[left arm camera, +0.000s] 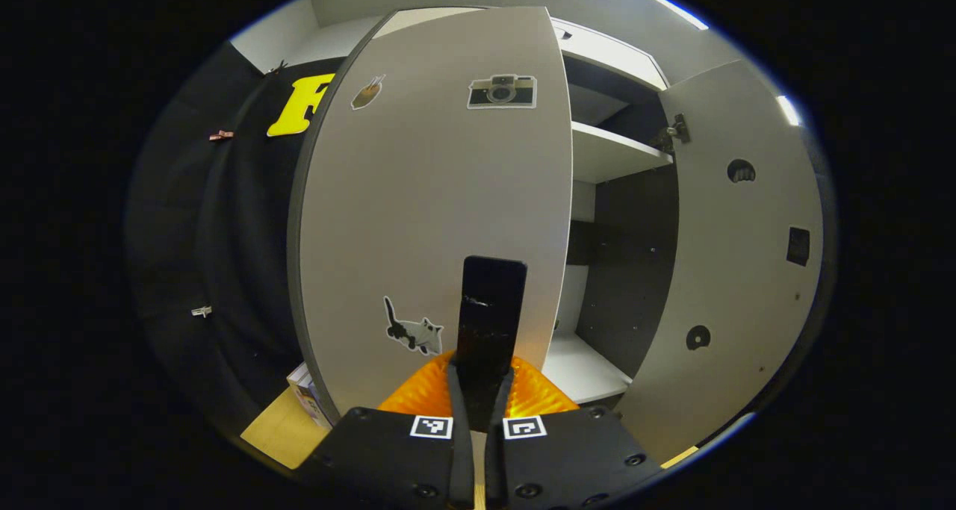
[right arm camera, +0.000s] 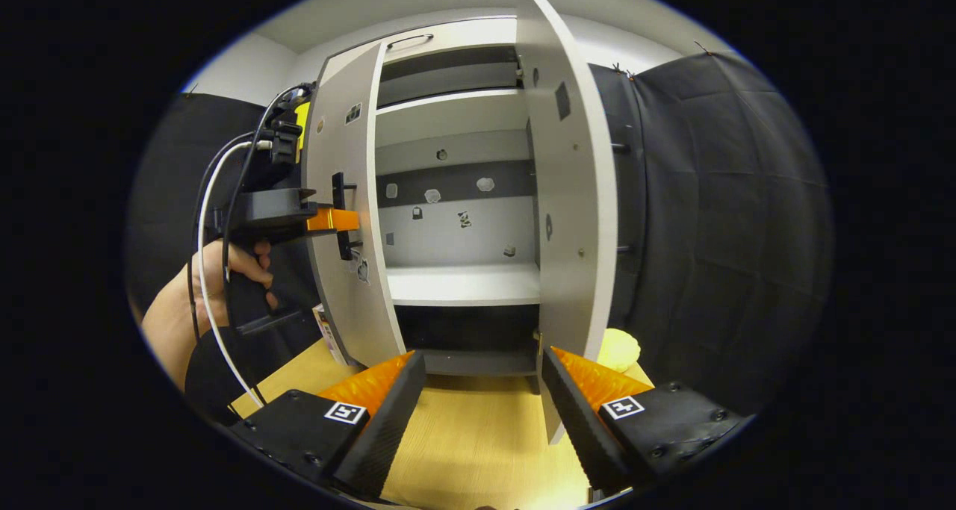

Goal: Open the right door of the double-door shoe cabinet with the right hand, and open the left door with the left hand.

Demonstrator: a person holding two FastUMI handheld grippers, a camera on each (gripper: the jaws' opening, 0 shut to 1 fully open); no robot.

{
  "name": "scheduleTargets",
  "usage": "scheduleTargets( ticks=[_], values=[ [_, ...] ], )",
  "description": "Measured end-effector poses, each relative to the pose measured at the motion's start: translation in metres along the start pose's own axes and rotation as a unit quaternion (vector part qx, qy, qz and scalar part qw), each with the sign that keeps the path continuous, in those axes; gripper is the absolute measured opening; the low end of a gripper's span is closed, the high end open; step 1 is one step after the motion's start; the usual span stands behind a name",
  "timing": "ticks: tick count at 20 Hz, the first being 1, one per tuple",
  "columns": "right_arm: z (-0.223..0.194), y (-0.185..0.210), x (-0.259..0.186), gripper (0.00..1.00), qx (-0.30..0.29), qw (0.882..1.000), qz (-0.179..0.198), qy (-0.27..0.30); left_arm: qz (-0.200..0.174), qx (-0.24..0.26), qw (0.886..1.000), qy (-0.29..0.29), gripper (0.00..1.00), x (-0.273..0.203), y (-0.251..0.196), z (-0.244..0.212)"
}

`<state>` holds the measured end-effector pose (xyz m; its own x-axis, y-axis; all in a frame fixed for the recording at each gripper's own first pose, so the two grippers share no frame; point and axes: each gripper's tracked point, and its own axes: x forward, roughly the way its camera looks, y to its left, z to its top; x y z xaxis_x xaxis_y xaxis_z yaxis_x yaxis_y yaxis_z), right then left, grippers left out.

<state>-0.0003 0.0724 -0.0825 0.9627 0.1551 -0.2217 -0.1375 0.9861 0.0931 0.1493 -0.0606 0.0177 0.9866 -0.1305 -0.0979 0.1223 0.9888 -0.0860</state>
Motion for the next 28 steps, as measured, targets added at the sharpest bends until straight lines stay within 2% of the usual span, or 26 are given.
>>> scheduleTargets(
  ticks=[10,16,20,28],
  values=[
    [0.012,0.033,0.009,0.99,-0.011,0.999,-0.036,-0.02,-0.031,-0.01,0.999,-0.006,0.1,-0.062,0.037,-0.002],
    [0.0,0.051,0.008,0.99,-0.01,0.998,-0.059,-0.028,-0.04,-0.009,0.999,-0.02,0.1,-0.092,0.065,-0.001],
    [-0.014,0.081,0.013,0.99,-0.009,0.999,-0.041,-0.012,-0.041,0.003,0.999,-0.022,0.1,-0.105,0.086,-0.001],
    [-0.023,0.123,0.02,0.99,-0.01,1.0,-0.015,-0.01,-0.016,-0.014,0.999,-0.036,0.09,-0.125,0.134,0.001]
  ],
)
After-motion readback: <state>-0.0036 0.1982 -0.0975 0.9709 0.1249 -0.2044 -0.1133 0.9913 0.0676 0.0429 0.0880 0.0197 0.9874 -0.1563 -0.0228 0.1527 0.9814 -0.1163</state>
